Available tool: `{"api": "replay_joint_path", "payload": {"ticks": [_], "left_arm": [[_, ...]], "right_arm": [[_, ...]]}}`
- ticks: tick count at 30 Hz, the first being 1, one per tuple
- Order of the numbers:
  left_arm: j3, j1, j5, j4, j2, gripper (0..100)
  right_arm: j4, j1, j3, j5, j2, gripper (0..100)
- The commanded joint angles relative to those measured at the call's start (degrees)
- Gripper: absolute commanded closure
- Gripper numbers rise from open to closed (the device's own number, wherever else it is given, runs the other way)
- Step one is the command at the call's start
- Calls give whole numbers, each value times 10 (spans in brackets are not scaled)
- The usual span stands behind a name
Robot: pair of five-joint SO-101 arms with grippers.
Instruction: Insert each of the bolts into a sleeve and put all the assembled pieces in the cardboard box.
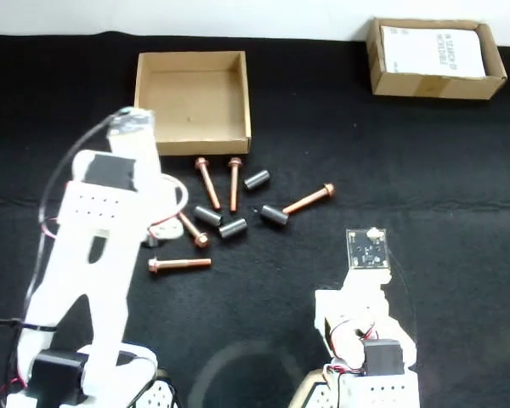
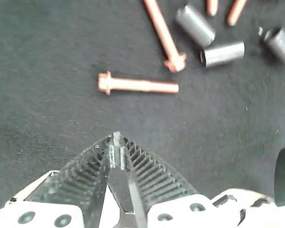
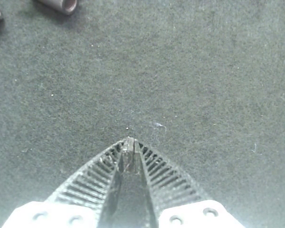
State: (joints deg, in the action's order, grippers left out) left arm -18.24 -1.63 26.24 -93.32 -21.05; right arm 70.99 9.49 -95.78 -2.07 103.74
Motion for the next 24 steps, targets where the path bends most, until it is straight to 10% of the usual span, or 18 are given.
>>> {"api": "replay_joint_path", "payload": {"ticks": [1,24], "left_arm": [[43,24,2,-3,-53,990],[-83,25,-2,2,-193,990]], "right_arm": [[1,-3,-75,0,4,991],[-62,28,158,1,4,985]]}}
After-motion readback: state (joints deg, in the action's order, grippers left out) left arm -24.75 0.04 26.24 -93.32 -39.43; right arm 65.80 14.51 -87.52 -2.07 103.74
